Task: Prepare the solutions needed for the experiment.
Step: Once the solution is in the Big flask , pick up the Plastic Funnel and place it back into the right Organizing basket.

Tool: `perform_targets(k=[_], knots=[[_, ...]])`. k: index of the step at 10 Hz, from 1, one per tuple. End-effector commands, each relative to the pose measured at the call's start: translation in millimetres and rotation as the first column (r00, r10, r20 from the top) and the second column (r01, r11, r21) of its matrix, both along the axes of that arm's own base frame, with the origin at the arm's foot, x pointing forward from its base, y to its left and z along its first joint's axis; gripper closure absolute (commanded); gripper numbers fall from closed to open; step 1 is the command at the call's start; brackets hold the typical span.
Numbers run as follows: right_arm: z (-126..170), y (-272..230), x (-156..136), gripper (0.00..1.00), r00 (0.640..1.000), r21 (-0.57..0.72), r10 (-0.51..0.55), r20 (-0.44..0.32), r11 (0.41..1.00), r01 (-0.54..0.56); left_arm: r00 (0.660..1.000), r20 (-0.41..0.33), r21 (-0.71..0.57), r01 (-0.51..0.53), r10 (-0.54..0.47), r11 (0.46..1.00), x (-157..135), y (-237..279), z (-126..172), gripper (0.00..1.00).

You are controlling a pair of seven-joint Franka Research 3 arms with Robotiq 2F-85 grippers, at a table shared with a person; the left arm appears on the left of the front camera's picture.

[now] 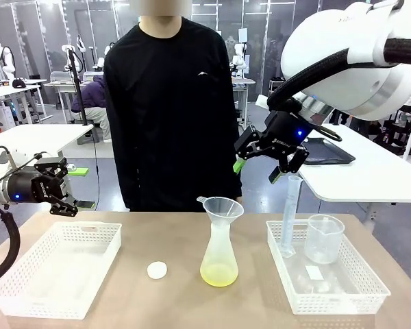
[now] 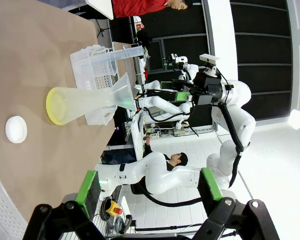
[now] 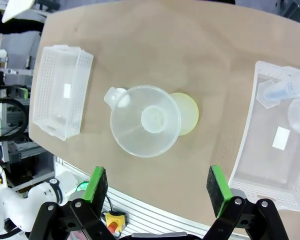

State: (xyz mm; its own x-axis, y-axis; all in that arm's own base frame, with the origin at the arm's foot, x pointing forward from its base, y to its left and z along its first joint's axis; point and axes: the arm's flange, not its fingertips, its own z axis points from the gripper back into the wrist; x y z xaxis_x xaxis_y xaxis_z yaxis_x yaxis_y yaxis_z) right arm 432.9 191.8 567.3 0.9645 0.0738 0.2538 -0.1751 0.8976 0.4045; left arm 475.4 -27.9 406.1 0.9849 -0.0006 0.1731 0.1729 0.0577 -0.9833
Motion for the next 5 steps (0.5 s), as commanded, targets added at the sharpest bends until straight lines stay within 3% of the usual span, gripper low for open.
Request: perform_targets(k=[1,5], knots=[[-15,13,9,0.00,0.999,-0.021,0.006,-0.042,1.000,-0.007,1.000,0.004,-0.003,-0.010,0.010,1.000,1,0,2,0.00],[-48,28,18,0.00,0.996,-0.027,-0.006,-0.094,1.000,0.003,1.000,0.004,-0.003,-0.010,0.010,1.000,1,0,2,0.00]])
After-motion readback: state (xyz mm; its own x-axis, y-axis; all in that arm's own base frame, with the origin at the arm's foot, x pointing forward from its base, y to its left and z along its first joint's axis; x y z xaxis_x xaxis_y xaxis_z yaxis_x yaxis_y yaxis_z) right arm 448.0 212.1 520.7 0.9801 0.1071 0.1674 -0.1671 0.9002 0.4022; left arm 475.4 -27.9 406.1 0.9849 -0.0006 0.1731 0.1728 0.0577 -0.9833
